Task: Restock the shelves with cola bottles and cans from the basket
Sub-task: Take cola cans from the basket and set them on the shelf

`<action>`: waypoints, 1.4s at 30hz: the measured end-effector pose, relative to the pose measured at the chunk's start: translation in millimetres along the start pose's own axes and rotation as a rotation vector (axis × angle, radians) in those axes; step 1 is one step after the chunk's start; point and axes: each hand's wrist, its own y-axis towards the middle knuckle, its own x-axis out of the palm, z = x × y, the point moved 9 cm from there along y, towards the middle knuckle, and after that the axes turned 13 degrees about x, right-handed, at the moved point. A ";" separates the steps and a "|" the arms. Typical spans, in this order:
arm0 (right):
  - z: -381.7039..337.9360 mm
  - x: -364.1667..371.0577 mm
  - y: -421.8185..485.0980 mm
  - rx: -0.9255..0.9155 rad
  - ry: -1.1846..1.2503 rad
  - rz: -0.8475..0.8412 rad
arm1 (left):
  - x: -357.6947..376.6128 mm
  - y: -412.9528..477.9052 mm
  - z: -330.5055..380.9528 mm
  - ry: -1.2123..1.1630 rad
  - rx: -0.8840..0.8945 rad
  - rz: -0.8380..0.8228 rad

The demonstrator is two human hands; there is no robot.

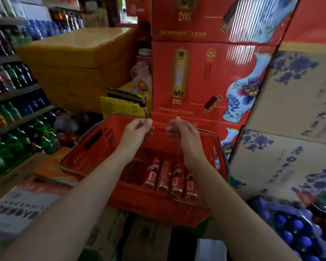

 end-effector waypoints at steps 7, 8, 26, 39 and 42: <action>36.5 -28.4 69.6 0.147 -0.016 0.131 | 16.1 49.1 -73.5 0.021 -0.224 -0.219; 46.6 -31.4 78.7 0.192 -0.017 0.147 | 16.4 52.7 -88.0 0.040 -0.273 -0.248; 195.6 -43.8 142.0 0.738 -0.359 0.075 | 55.7 35.9 -294.8 0.276 -0.767 -0.680; 206.4 -45.0 144.9 0.684 -0.459 0.098 | 36.1 47.0 -291.1 0.202 -0.779 -0.388; 206.4 -39.0 153.0 0.581 -0.778 0.144 | 9.0 61.2 -289.6 0.191 -0.770 -0.436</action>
